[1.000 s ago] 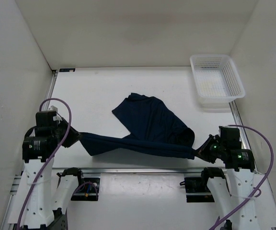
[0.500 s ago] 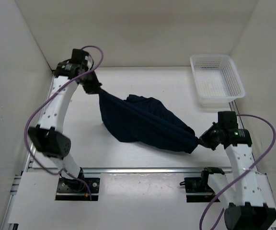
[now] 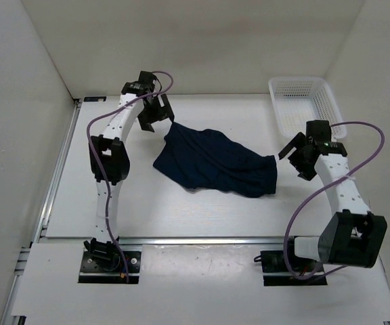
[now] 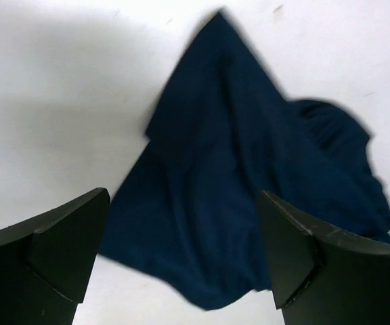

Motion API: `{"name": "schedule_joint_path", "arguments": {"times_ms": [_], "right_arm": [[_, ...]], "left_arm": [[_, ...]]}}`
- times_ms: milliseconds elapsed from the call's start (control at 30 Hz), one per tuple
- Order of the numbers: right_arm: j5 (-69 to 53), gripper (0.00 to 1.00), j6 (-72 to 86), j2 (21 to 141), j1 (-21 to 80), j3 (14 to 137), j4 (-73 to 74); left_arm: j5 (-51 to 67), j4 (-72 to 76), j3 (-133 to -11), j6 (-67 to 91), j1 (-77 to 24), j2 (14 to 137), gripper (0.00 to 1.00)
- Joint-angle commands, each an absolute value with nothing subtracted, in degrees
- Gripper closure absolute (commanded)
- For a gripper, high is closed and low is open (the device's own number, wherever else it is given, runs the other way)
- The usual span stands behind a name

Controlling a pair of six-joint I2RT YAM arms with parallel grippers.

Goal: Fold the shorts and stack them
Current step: Move the shorts to the center of the board

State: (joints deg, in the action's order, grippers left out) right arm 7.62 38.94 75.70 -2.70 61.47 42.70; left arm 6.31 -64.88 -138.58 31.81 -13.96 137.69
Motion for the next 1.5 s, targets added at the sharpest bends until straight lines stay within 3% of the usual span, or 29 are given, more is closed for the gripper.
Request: {"name": "schedule_joint_path", "arguments": {"times_ms": [0, 267, 467, 700, 900, 1033, 1333, 1400, 1467], "right_arm": [[9.4, 0.09, 35.2, 70.3, -4.9, 58.8, 43.5], [-2.3, 0.07, 35.2, 65.0, -6.3, 46.9, 42.6], [-5.8, 0.1, 31.1, 64.4, -6.3, 48.5, 42.1], [-7.0, 0.22, 31.3, 67.1, -6.3, 55.0, 41.6], [-11.0, 0.29, 35.2, 70.7, -5.3, 58.7, 40.3], [-13.3, 0.26, 38.8, 73.5, -4.7, 59.8, 39.3], [-11.4, 0.18, 44.8, 81.8, 0.0, 65.9, 38.2], [-7.5, 0.18, 47.7, 87.8, 1.3, 67.6, 38.8], [-6.2, 0.34, 48.5, 89.8, 1.3, 68.2, 38.8]], "left_arm": [[3.4, -62.5, -129.5, 29.1, -14.0, 123.3, 0.0], [4.4, -56.3, -95.6, 28.7, -14.0, 111.0, 0.0], [4.4, -55.7, -93.6, 29.3, -14.5, 111.6, 0.01], [3.9, -59.0, -110.2, 30.6, -15.0, 122.6, 0.05], [5.4, -64.5, -136.6, 32.8, -16.8, 137.3, 0.06], [7.5, -65.7, -146.5, 35.1, -18.1, 145.2, 0.06], [9.4, -59.3, -153.8, 38.6, -19.9, 152.0, 0.05], [9.4, -58.4, -153.8, 38.6, -19.9, 153.5, 0.07], [9.4, -58.4, -152.5, 38.6, -19.9, 153.5, 0.26]]}}
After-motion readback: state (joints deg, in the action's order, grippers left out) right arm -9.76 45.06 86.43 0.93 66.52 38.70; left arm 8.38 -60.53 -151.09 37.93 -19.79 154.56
